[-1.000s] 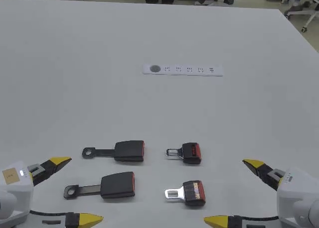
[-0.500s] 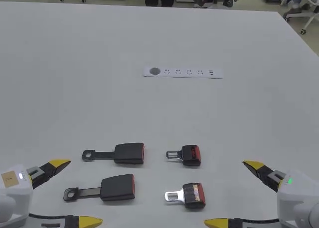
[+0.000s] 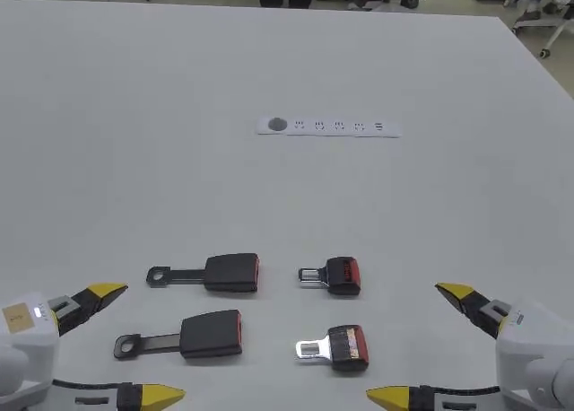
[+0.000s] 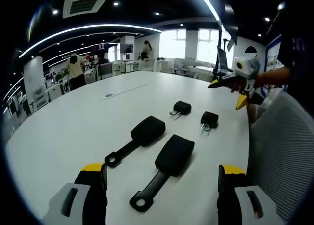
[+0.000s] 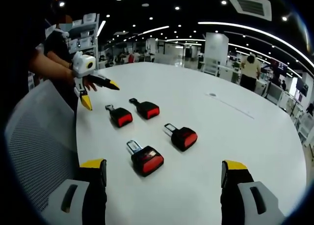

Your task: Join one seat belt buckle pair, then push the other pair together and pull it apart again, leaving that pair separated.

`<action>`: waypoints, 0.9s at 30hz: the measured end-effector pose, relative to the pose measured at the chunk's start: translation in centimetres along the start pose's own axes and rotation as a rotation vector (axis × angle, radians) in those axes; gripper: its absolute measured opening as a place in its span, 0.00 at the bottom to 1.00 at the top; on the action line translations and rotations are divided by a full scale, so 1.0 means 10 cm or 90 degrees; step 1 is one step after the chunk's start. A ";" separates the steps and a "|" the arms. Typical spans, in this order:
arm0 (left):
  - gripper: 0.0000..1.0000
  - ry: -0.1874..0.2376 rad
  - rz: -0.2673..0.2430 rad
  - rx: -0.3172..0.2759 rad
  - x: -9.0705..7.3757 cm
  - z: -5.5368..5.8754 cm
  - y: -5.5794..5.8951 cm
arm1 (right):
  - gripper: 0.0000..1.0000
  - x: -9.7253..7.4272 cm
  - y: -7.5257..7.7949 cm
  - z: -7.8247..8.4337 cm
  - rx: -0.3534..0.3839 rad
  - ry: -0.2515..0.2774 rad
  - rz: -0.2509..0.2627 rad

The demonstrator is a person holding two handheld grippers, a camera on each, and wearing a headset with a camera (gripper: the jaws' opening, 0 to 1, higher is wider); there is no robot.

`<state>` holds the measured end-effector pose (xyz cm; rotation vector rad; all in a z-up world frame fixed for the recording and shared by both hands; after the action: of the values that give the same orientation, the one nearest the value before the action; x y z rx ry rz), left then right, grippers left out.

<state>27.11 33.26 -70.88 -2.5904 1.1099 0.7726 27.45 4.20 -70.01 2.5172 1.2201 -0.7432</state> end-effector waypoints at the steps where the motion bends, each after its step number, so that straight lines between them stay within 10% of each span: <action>1: 0.95 0.000 0.000 0.000 0.00 0.00 -0.01 | 0.99 0.00 0.00 0.00 -0.001 0.000 0.000; 27: 0.97 0.008 -0.008 -0.005 -0.01 0.03 -0.07 | 0.99 0.00 0.02 0.00 -0.012 -0.002 -0.002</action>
<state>27.45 33.87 -71.11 -2.6098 1.0962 0.7610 27.57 4.08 -69.98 2.4985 1.2247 -0.7317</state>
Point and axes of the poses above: the centre of the closed fingertips' face, and the gripper's own axes: x roughly forward along the fingers, y roughly to its right, z roughly out of its underside, the point moved 2 cm from there along -x, roughly backward along the fingers, and after that the axes turned 3 degrees about -z, right-handed, at the moved point
